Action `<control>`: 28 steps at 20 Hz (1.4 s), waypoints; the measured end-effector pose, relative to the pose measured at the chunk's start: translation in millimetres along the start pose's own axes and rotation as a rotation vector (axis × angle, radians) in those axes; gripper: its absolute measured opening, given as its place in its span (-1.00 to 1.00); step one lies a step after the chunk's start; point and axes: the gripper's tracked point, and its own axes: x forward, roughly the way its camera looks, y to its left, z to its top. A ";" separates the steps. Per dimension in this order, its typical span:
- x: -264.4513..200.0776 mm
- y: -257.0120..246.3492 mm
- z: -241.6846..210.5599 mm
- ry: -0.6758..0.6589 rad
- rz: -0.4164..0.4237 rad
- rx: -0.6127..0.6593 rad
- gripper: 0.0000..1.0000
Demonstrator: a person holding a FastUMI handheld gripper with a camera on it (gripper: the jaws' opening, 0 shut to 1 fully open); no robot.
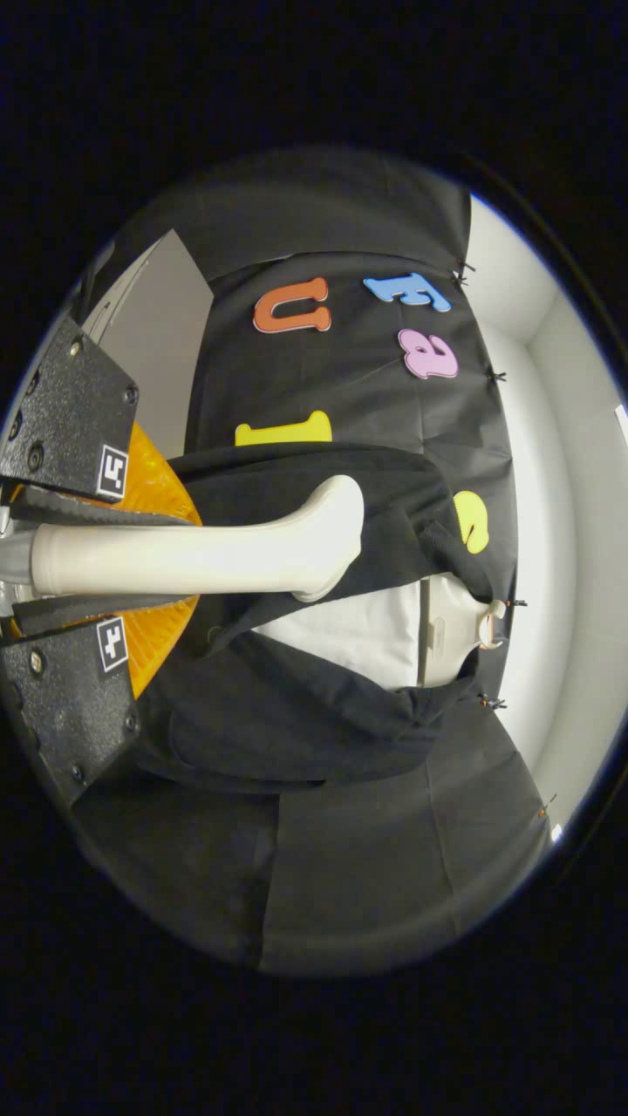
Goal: Iron the clothes twice with a garment steamer, once on the left side and once on the right side.
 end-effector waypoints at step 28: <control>-7.3 -26.0 -142.6 0.282 -0.030 0.000 -0.27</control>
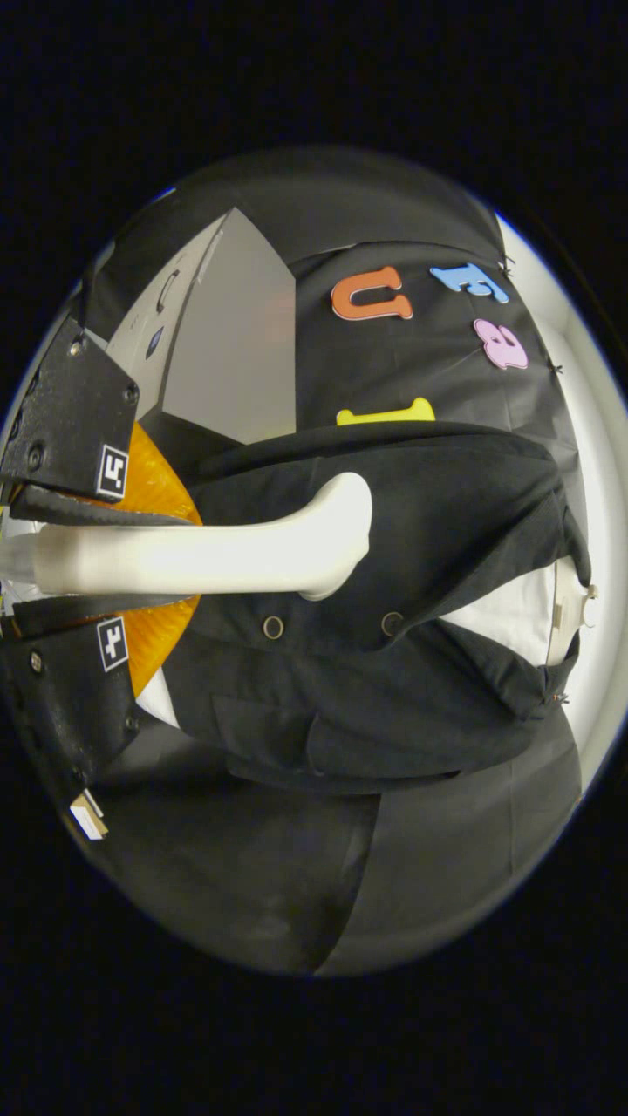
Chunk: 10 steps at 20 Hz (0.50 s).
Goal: Iron the clothes twice with a garment steamer, once on the left side and once on the right side.
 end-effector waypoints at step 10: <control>11.6 -9.4 -52.3 0.104 -0.015 -0.012 -0.27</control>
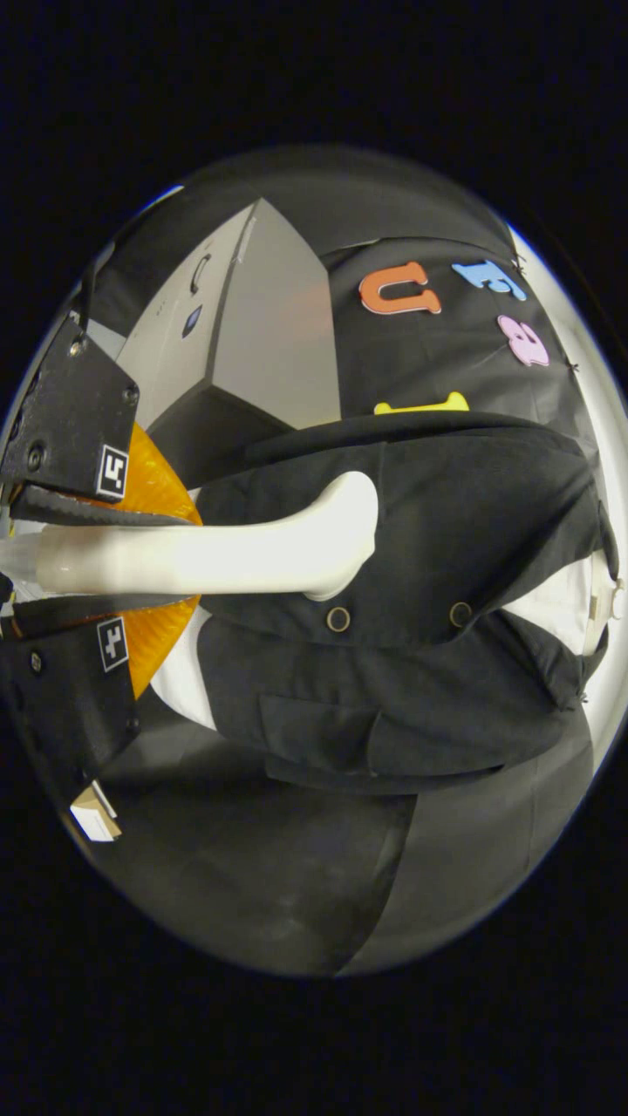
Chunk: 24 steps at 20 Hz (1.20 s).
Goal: Iron the clothes twice with a garment steamer, once on the left side and once on the right side.
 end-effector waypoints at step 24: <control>-73.6 -42.2 21.7 -0.062 0.006 0.081 -0.28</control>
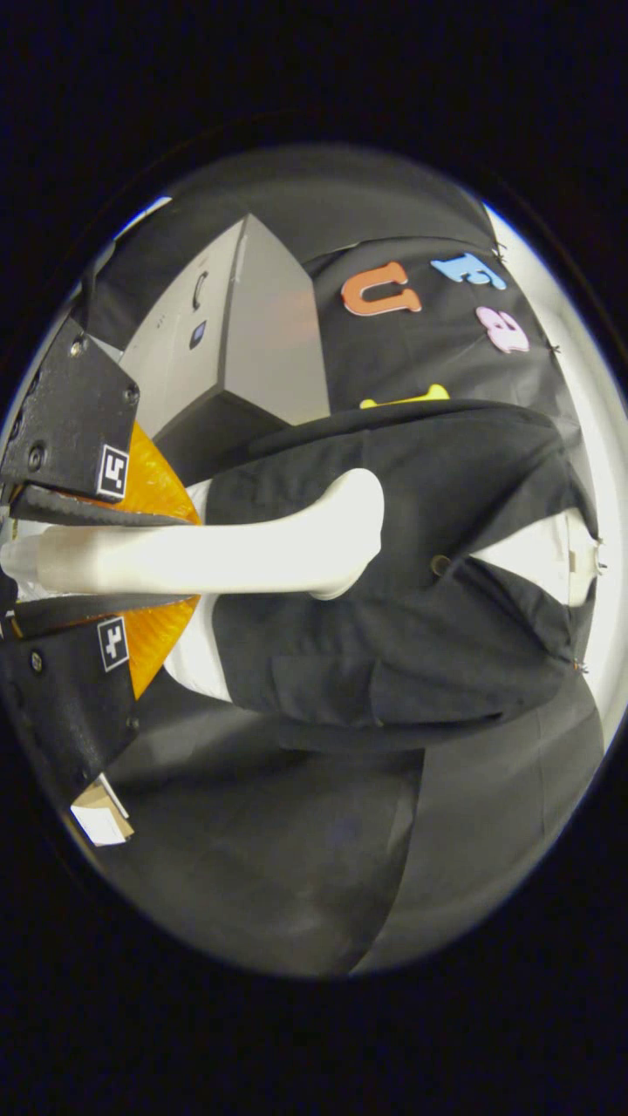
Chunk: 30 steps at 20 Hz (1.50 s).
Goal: Iron the clothes twice with a garment steamer, once on the left side and once on the right side.
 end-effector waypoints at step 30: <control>0.1 -92.6 250.6 -0.357 -0.110 0.099 -0.28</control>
